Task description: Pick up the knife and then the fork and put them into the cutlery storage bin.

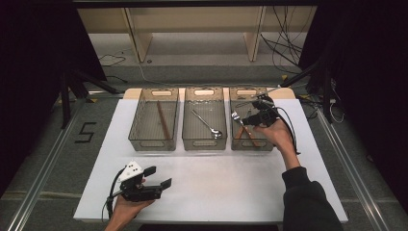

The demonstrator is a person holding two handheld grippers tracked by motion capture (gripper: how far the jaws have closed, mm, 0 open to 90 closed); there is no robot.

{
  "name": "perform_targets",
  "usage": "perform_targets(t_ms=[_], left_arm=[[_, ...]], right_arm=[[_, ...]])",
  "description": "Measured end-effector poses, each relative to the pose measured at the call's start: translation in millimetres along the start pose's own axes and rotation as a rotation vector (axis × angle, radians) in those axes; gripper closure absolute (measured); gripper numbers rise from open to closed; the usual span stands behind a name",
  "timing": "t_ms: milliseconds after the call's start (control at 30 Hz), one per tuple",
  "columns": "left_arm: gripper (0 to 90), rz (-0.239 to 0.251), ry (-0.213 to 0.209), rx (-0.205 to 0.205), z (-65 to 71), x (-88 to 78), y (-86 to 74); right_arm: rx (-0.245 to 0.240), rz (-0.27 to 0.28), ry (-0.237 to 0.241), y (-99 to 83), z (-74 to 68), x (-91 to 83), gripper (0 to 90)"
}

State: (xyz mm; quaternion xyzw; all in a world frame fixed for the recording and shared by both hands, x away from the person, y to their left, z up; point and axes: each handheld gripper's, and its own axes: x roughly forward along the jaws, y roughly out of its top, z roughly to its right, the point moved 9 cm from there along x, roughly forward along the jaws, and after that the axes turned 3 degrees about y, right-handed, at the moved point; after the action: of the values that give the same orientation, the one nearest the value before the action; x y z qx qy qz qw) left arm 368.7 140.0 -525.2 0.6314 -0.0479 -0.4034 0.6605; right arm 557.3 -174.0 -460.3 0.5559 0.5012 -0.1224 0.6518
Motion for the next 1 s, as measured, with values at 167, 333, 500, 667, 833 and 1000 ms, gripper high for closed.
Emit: perform_targets(t_ms=[167, 333, 500, 667, 833, 1000], left_arm=[[17.9, -0.001, 0.000, 0.002, -0.1, 0.2, -0.1], [17.9, 0.000, 0.000, 0.000, 0.0, 0.2, -0.2], [17.9, -0.002, -0.001, 0.000, 0.4, 0.3, -0.3], [17.9, -0.001, 0.000, 0.001, -0.4, 0.3, -0.3], [17.9, 0.000, 0.000, -0.002, 0.2, 0.4, -0.3], [17.9, -0.001, 0.001, 0.000, -0.2, 0.1, -0.3]], right_arm=[[-0.023, 0.025, 0.011, -2.8, -6.4, -7.3, 49.4], [-0.035, 0.049, 0.027, -5.5, -15.8, -14.7, 45.9], [-0.049, 0.076, 0.041, -9.1, -23.0, -18.4, 44.0], [-0.055, 0.133, 0.082, -11.5, -32.4, -24.9, 42.5], [-0.063, 0.162, 0.134, -19.0, -47.1, -28.8, 38.6], [-0.070, 0.193, 0.178, -28.8, -61.8, -32.4, 34.2]])
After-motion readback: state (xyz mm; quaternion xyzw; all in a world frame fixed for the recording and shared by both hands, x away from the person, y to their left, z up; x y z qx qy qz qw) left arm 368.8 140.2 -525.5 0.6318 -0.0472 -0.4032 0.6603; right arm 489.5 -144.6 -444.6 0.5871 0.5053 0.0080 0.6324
